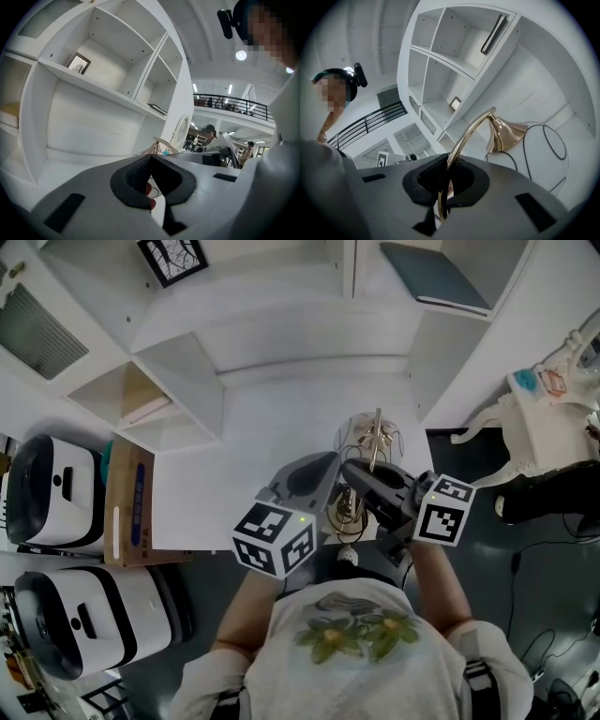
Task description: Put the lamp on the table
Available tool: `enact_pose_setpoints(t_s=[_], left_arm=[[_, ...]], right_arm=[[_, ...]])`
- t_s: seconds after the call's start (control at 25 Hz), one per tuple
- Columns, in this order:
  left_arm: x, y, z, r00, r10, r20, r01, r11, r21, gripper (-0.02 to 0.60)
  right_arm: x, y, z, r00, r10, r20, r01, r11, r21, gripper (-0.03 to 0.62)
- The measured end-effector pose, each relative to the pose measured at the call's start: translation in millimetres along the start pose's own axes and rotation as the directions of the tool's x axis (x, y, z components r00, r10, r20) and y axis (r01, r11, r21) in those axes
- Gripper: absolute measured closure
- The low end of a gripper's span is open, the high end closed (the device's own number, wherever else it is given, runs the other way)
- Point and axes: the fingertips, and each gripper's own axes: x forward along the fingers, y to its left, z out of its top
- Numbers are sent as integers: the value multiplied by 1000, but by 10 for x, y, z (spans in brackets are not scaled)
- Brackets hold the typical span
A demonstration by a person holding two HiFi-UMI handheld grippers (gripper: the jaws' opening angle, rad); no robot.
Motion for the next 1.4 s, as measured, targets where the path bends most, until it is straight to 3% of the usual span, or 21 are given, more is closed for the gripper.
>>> enact_pose_setpoints(t_s=[0.64,1.4], left_arm=[[154,65,-85,1000,28,-14,-29,999,-23,554],[97,34,-153,1000,8,-3,-8,999,-47,554]], right_arm=[[-19,-183,-2,1000,12,-24,-12,1000,4,565],[-47,-138,-81,999,9,-37,-10,999,-38,563]])
